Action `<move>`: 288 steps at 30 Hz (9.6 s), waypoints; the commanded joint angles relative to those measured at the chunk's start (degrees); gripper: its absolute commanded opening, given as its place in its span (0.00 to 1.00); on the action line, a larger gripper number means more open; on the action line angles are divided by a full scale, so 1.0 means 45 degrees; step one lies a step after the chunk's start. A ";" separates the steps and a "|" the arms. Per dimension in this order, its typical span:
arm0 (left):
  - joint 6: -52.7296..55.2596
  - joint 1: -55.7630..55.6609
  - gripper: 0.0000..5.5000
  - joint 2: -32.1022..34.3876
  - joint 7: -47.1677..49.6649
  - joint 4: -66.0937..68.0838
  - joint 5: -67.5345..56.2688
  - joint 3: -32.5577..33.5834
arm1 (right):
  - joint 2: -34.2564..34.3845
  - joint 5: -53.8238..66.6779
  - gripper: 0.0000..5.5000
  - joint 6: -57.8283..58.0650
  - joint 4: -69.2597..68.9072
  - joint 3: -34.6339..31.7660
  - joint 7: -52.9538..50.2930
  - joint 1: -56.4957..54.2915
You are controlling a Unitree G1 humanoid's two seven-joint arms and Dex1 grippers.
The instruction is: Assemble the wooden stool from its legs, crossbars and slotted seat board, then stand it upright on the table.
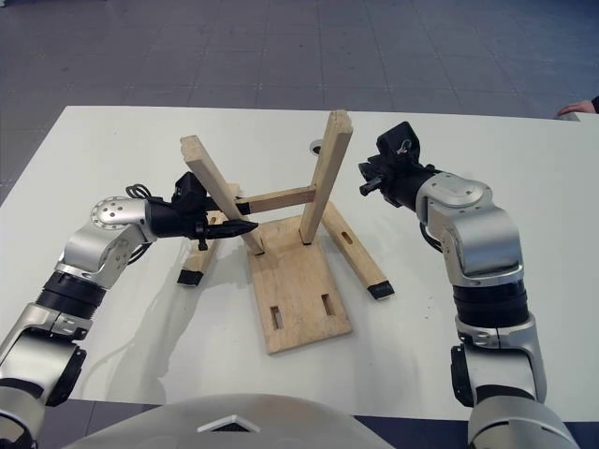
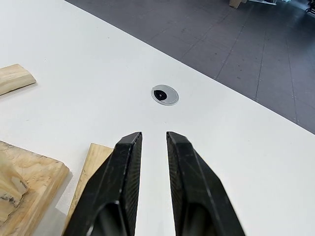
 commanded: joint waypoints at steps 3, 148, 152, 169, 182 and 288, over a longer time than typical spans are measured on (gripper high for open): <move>-0.1922 -0.1882 0.37 -0.0501 -0.0618 0.5099 0.3284 -0.0962 | -0.0060 -0.0231 0.17 -0.0135 0.0158 -0.0149 0.0137 -0.0413; 0.9915 0.7265 0.83 -0.2063 1.3217 -0.7079 0.2724 0.9243 | -0.2917 -0.3824 0.75 -0.7162 -0.1875 0.1185 0.6896 0.2571; 0.9274 0.7446 0.83 -0.1603 1.2380 -0.5818 0.3096 0.8837 | -0.2435 -0.3154 0.75 -0.6009 -0.2733 0.0753 0.6608 0.1712; 0.8706 0.8009 0.46 -0.1660 1.0919 -0.3764 0.3248 0.7564 | -0.1987 -0.1936 0.75 -0.3714 -0.4639 0.0512 0.5462 0.1097; 0.7549 0.8267 0.24 -0.2501 1.1638 -0.2972 0.3439 0.7986 | -0.0590 0.0592 0.75 -0.0724 -0.5279 -0.1602 0.3629 -0.0716; 1.1087 -0.1819 0.50 -0.2891 1.4611 -1.2168 0.2898 0.8492 | 0.1796 0.2237 0.07 -0.3187 -0.1189 -0.1257 -0.0219 0.4171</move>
